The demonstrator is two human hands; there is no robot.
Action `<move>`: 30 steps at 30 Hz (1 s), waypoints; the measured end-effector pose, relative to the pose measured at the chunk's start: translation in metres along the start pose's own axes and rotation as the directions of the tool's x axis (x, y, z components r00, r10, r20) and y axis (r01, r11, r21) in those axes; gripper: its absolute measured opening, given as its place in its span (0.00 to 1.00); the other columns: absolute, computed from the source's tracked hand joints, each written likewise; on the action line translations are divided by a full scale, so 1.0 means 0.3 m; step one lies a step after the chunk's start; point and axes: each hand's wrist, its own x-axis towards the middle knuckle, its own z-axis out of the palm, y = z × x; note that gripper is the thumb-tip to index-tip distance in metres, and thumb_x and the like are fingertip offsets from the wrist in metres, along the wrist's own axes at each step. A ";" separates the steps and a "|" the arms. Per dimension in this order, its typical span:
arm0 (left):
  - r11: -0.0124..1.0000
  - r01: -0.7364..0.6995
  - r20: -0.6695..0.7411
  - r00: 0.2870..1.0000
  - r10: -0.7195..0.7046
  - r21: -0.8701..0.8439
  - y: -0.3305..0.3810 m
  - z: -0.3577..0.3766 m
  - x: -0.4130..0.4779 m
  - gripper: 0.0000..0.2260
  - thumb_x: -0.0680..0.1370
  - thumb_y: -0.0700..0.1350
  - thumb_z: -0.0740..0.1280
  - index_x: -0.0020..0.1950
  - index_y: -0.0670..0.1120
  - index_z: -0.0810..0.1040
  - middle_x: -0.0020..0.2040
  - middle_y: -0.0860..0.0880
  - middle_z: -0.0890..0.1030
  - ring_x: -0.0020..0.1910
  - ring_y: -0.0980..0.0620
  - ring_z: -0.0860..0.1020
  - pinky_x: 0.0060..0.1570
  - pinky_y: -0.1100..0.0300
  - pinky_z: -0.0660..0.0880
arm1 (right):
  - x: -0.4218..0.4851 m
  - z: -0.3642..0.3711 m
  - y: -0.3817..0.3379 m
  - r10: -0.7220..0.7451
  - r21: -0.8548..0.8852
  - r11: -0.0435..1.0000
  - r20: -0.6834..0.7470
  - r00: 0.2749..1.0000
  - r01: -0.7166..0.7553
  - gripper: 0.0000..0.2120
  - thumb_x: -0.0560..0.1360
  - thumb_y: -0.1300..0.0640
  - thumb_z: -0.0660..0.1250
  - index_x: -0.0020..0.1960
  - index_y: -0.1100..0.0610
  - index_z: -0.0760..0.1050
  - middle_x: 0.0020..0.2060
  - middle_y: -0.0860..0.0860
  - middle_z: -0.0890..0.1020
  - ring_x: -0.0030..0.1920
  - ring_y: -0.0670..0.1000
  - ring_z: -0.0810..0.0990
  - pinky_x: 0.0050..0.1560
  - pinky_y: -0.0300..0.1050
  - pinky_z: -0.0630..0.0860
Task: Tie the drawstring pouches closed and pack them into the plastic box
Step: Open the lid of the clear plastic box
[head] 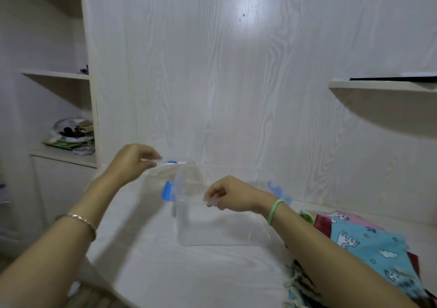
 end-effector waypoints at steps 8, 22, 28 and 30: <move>0.991 0.123 0.039 0.992 -0.121 -0.058 -0.062 0.015 -0.080 0.09 0.68 0.34 0.77 0.46 0.42 0.85 0.44 0.49 0.86 0.45 0.55 0.83 0.53 0.59 0.77 | -0.076 -0.014 -0.006 -0.072 -0.055 0.996 0.039 0.997 0.074 0.20 0.65 0.78 0.56 0.43 0.58 0.78 0.43 0.54 0.83 0.42 0.45 0.78 0.42 0.35 0.73; 0.977 0.210 0.258 0.942 -0.212 0.035 -0.203 0.021 -0.215 0.16 0.64 0.28 0.75 0.35 0.50 0.84 0.39 0.58 0.84 0.43 0.64 0.82 0.47 0.65 0.78 | -0.163 -0.163 0.081 0.149 -0.150 0.981 0.156 0.977 -0.126 0.29 0.60 0.76 0.49 0.32 0.49 0.81 0.45 0.46 0.84 0.58 0.49 0.80 0.59 0.41 0.69; 0.941 0.118 0.438 0.862 -0.256 0.317 -0.247 0.074 -0.254 0.13 0.63 0.32 0.73 0.37 0.51 0.82 0.50 0.58 0.81 0.48 0.62 0.77 0.45 0.75 0.70 | -0.076 -0.173 0.205 0.522 -0.126 0.785 -0.394 0.757 -0.607 0.30 0.79 0.53 0.58 0.77 0.61 0.53 0.73 0.61 0.59 0.67 0.62 0.67 0.66 0.56 0.69; 0.921 0.066 0.481 0.837 -0.260 0.384 -0.247 0.090 -0.266 0.13 0.65 0.37 0.75 0.46 0.50 0.83 0.50 0.59 0.77 0.49 0.61 0.74 0.43 0.77 0.67 | -0.044 -0.139 0.215 0.635 0.135 0.765 -0.325 0.701 -0.630 0.35 0.80 0.56 0.58 0.78 0.63 0.41 0.72 0.62 0.63 0.58 0.60 0.75 0.49 0.52 0.79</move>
